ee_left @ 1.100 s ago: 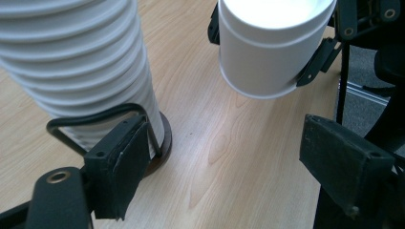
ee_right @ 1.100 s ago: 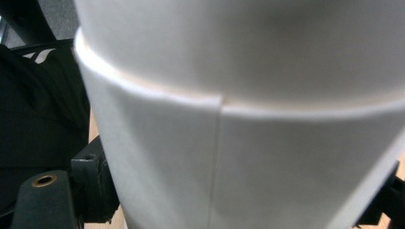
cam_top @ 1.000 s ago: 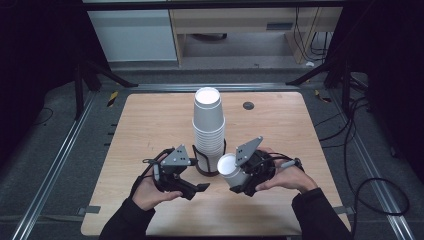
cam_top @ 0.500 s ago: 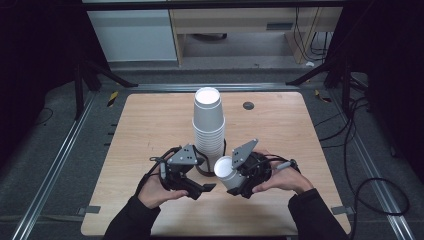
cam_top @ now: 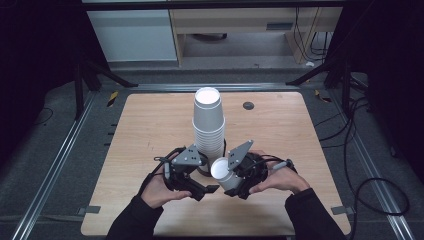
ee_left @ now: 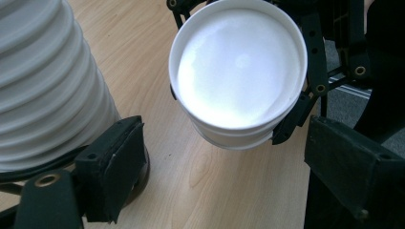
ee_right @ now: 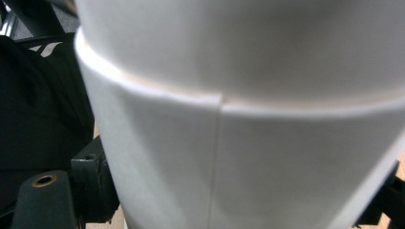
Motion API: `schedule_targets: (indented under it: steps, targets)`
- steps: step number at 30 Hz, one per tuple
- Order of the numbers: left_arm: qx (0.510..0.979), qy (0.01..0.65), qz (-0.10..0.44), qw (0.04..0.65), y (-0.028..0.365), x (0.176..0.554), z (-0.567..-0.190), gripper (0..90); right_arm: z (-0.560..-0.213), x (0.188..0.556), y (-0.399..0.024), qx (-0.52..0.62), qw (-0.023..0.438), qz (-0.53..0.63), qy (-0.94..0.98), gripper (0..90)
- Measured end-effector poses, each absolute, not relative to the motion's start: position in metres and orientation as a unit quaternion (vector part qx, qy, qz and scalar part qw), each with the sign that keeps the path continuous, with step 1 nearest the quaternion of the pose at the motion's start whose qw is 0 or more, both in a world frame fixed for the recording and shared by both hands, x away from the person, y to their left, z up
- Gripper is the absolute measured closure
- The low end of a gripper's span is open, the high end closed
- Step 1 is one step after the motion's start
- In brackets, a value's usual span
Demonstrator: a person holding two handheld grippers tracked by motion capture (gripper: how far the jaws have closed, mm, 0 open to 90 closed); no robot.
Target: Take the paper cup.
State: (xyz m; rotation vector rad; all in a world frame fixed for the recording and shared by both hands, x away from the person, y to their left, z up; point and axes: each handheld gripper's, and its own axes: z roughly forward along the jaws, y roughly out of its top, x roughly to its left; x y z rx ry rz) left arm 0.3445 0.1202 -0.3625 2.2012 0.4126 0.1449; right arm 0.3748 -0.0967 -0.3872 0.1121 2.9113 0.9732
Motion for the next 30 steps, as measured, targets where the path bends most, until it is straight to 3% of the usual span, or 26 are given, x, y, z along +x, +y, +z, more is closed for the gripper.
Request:
schedule_targets:
  steps: [30]
  targets:
    - [0.902, 0.140, 0.030, 0.408, 0.098, 0.352, -0.370, 14.5, -0.392, 0.371, -0.081, 0.013, 0.021, 0.302, 0.953, 14.8]
